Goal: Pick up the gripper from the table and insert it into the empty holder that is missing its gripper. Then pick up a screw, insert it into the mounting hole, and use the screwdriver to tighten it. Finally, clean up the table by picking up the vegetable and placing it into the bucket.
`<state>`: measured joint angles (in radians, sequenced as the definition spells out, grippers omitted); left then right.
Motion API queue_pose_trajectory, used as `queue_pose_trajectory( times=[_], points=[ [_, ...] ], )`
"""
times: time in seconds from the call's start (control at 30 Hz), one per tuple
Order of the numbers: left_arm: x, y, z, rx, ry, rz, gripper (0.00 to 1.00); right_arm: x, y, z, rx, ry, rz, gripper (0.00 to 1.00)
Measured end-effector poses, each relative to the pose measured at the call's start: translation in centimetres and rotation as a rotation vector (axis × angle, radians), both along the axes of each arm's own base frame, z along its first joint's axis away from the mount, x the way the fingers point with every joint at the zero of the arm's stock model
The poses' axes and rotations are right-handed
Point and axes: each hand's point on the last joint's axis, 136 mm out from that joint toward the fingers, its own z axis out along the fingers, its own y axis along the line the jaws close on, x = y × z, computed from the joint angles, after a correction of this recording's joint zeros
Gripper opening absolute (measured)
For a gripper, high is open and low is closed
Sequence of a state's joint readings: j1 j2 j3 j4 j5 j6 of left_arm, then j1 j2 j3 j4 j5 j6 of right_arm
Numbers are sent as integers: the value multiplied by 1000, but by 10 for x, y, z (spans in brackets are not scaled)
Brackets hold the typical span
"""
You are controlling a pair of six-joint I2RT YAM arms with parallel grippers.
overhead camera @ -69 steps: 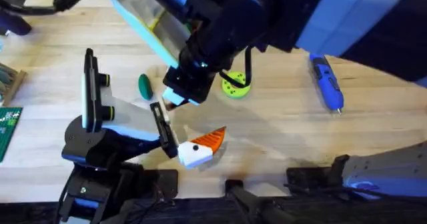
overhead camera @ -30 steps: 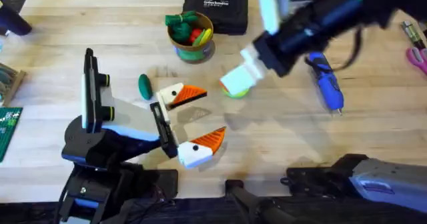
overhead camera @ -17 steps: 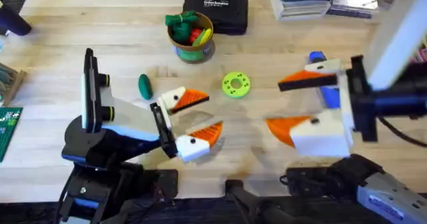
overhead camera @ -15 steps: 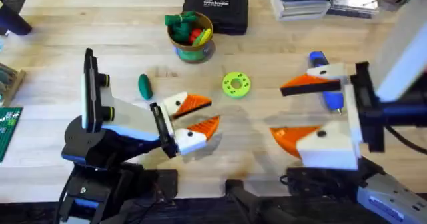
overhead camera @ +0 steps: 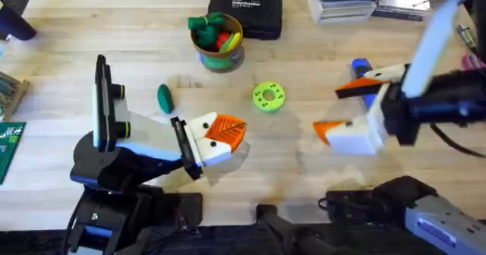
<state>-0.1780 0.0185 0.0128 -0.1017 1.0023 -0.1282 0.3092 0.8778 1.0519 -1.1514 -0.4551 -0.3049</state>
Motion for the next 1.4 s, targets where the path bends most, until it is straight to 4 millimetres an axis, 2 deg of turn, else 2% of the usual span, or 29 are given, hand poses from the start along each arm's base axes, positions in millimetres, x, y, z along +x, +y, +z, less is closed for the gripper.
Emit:
queue_pose_trajectory(
  times=[0.1, 0.23, 0.43, 0.53, 0.63, 0.87, 1.07, 1.23, 1.4],
  points=[
    [0, 0, 0, 0, 0, 0, 5, 28, -23, -21, -77, 76, -137, 993],
    [0, 0, 0, 0, 0, 0, 5, 70, -66, -51, -153, 163, -329, 993],
    [0, 0, 0, 0, 0, 0, 5, 120, -125, -90, -231, 186, -463, 993],
    [0, 0, 0, 0, 0, 0, 5, 140, -151, -107, -269, 170, -511, 993],
    [0, 0, 0, 0, -1, 0, 5, 149, -170, -121, -310, 170, -518, 993],
    [0, 0, 0, 0, 0, 0, 5, 165, -190, -136, -357, 130, -503, 993],
    [0, 0, 0, 0, 0, 0, 4, 171, -194, -149, -366, 142, -491, 993],
    [0, 0, 0, 0, 0, 0, 4, 178, -196, -169, -366, 166, -485, 993],
    [0, 0, 0, 0, 0, 0, 4, 177, -197, -185, -373, 204, -481, 993]
  ],
)
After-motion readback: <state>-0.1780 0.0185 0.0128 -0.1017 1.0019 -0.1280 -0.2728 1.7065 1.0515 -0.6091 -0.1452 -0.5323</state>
